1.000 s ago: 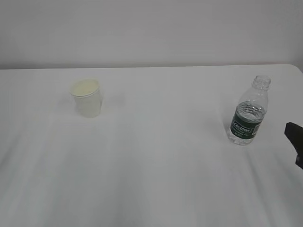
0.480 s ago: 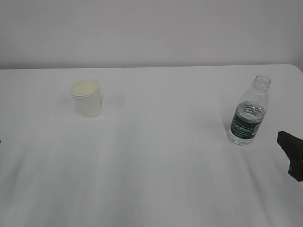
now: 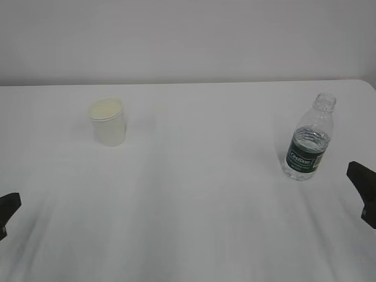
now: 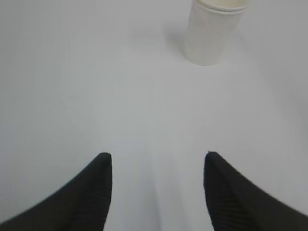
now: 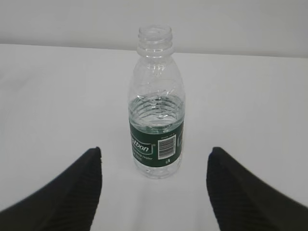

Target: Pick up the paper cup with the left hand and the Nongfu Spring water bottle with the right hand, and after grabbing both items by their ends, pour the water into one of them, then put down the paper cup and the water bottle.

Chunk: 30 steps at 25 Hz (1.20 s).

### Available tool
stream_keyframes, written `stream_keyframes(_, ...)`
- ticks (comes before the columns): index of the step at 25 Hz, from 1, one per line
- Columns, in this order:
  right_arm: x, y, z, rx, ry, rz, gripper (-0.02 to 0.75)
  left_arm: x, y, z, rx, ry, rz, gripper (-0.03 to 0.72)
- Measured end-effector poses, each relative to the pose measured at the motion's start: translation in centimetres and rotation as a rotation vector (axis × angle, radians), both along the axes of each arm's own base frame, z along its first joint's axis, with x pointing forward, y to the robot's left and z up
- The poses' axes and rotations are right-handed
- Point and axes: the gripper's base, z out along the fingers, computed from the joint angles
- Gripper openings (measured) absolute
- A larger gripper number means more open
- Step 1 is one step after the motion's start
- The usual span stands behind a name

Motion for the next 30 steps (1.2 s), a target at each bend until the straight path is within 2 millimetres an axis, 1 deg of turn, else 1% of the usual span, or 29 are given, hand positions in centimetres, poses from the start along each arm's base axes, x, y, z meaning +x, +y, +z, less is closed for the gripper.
stream_keyframes(5,0.0,0.0,0.0,0.0,0.001,0.0,0.521,0.1,-0.2,-0.8,-0.01,0.016,-0.016,0.432)
stream_keyframes(9,0.2,0.0,-0.7,-0.002,0.037,0.001,0.52,0.1,-0.2,-1.4,-0.009,0.049,-0.024,0.431)
stream_keyframes(12,0.6,0.1,-1.5,0.0,0.06,0.003,0.52,0.1,-0.3,-1.4,-0.009,0.053,-0.036,0.431)
stream_keyframes(19,1.5,0.4,-2.7,0.015,0.024,0.022,0.521,0.1,-0.4,-1.4,-0.01,0.053,-0.041,0.431)
stream_keyframes(25,1.7,0.4,-4.7,0.011,0.117,0.023,0.521,0.1,-0.4,-1.4,-0.01,0.053,-0.041,0.431)
stream_keyframes(30,1.9,0.4,-5.0,0.01,0.13,0.023,0.52,0.1,-0.4,-1.4,-0.01,0.053,-0.041,0.431)
